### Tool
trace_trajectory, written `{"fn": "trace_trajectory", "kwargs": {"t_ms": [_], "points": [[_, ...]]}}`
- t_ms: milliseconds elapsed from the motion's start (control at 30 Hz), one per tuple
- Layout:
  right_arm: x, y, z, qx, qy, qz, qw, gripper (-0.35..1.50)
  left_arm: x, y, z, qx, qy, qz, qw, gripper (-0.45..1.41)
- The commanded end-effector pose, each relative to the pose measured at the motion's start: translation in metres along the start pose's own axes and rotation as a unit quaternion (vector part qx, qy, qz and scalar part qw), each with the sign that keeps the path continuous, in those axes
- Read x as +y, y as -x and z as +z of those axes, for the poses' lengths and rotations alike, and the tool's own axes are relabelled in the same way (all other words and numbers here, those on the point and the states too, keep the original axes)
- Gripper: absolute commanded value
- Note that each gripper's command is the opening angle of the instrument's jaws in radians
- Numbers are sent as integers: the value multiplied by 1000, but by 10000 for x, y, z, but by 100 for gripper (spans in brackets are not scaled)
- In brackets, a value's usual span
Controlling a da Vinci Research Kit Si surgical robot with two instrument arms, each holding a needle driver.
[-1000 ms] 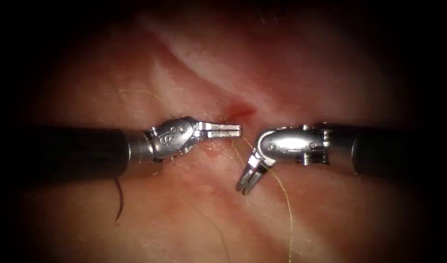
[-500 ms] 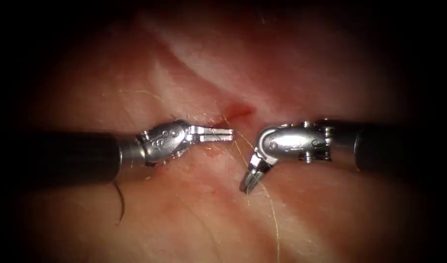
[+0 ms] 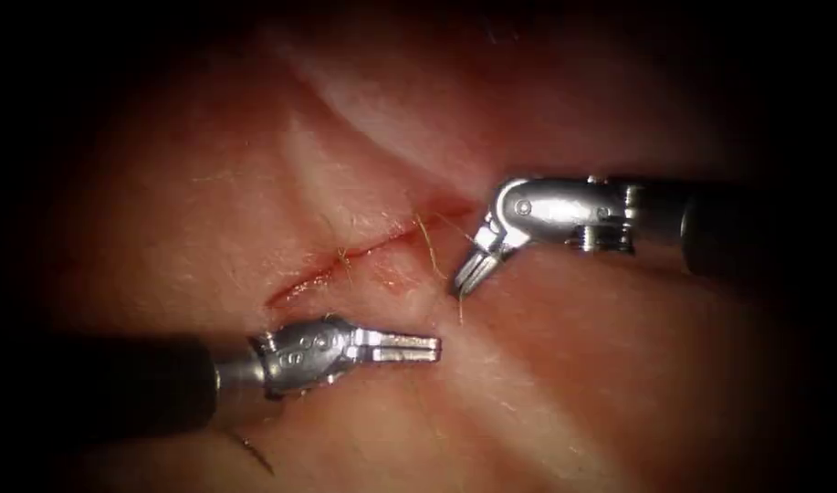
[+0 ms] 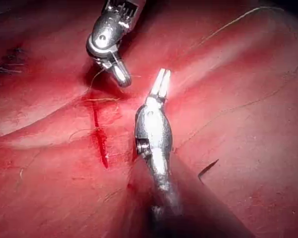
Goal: Wound Closure
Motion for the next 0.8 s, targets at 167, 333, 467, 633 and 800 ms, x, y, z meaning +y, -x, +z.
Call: {"fn": "trace_trajectory", "kwargs": {"t_ms": [167, 333, 467, 633, 800], "points": [[24, 11, -1, 3, 9, 3, 1000, -35, 19, -4, 14, -6, 9, -4, 1000, -45], [43, 24, -8, -3, 29, 11, 1000, -35, 38, -17, 23, -9, 17, -5, 1000, -45], [56, 32, -13, -6, 41, 17, 999, -35, 53, -21, 30, -10, 20, -10, 1000, -45], [66, 40, -18, -8, 48, 21, 999, -35, 67, -25, 37, -12, 25, -14, 1000, -45], [77, 47, -22, -10, 53, 25, 998, -35, 80, -27, 43, -12, 28, -18, 999, -45]]}}
